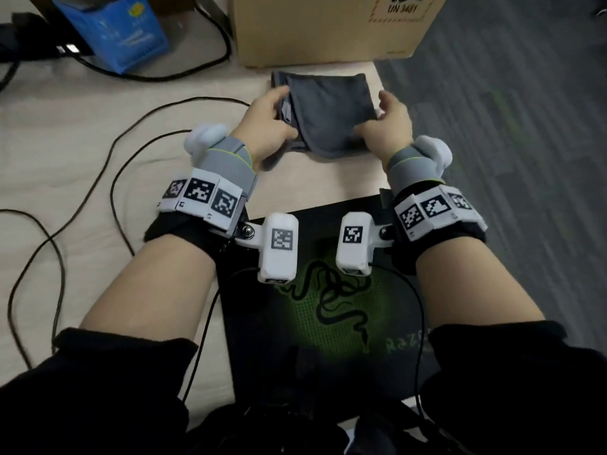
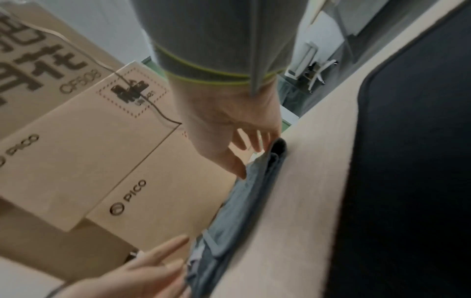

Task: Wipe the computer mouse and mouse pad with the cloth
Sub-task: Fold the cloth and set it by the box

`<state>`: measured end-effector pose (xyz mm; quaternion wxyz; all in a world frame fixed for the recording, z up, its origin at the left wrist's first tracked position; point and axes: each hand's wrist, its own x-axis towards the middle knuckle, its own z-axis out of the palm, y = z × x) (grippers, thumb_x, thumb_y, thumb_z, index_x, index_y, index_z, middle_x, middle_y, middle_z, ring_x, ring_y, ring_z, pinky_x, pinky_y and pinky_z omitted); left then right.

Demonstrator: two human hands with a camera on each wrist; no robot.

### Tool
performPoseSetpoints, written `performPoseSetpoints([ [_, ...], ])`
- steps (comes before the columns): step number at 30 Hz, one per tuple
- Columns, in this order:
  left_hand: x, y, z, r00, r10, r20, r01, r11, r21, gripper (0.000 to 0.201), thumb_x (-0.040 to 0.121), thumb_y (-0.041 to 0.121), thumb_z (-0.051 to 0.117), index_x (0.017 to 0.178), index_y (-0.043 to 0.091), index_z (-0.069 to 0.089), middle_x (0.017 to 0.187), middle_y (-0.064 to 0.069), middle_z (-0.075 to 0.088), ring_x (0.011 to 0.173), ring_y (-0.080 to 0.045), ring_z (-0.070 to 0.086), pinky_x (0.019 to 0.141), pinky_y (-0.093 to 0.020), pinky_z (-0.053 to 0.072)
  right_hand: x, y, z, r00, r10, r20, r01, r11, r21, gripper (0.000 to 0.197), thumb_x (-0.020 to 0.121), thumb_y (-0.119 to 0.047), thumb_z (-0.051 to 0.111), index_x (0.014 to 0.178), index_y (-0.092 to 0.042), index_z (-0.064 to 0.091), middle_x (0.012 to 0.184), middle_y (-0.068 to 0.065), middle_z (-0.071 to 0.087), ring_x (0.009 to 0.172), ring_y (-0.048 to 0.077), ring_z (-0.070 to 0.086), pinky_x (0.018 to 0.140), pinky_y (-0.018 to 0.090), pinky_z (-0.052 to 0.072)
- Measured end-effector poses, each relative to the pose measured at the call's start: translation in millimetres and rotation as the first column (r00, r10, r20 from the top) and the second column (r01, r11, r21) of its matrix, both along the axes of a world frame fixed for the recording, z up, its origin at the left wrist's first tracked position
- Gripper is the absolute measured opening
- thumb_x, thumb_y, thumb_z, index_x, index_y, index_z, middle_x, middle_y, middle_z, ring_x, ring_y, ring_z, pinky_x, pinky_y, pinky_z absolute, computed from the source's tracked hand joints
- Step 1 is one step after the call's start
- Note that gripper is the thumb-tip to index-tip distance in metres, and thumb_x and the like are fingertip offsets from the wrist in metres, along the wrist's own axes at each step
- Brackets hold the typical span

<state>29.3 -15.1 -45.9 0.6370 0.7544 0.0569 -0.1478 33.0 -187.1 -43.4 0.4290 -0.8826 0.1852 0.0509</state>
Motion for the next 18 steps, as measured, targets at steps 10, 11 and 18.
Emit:
performPoseSetpoints([
  [10,-11.2,-3.2,7.5,0.999,-0.037,-0.011,0.038,0.973,0.229,0.026,0.071,0.010,0.060,0.066,0.027,0.041,0.091,-0.004,0.044,0.088,-0.015,0.040,0.079,-0.025,0.034,-3.2,1.8,-9.4,0.990,0.127,-0.065,-0.142,0.935,-0.324,0.051,0.088,-0.013,0.047,0.138,-0.023,0.043,0.145,0.011,0.033,0.132,0.033,0.032,0.108,0.037,0.031],
  [11,-13.9,-3.5,8.2,0.999,-0.040,-0.011,0.042,0.973,0.227,0.027,0.075,0.007,0.061,0.067,0.026,0.043,0.086,-0.002,0.043,0.087,-0.016,0.040,0.074,-0.023,0.034,-8.3,4.6,-8.3,0.989,0.129,-0.072,-0.146,0.935,-0.324,0.050,0.089,-0.016,0.048,0.138,-0.023,0.043,0.147,0.011,0.031,0.134,0.032,0.030,0.109,0.037,0.030],
  [18,-73.9,0.3,27.1,0.997,-0.038,0.069,0.024,0.982,0.188,0.047,0.089,-0.006,0.051,0.135,-0.007,0.042,0.150,-0.020,0.029,0.140,-0.027,0.028,0.109,-0.030,0.024,-73.4,31.6,3.4,0.980,0.197,0.015,-0.186,0.949,-0.256,0.055,0.081,-0.028,0.054,0.134,-0.017,0.049,0.144,0.012,0.043,0.138,0.026,0.032,0.115,0.032,0.024],
])
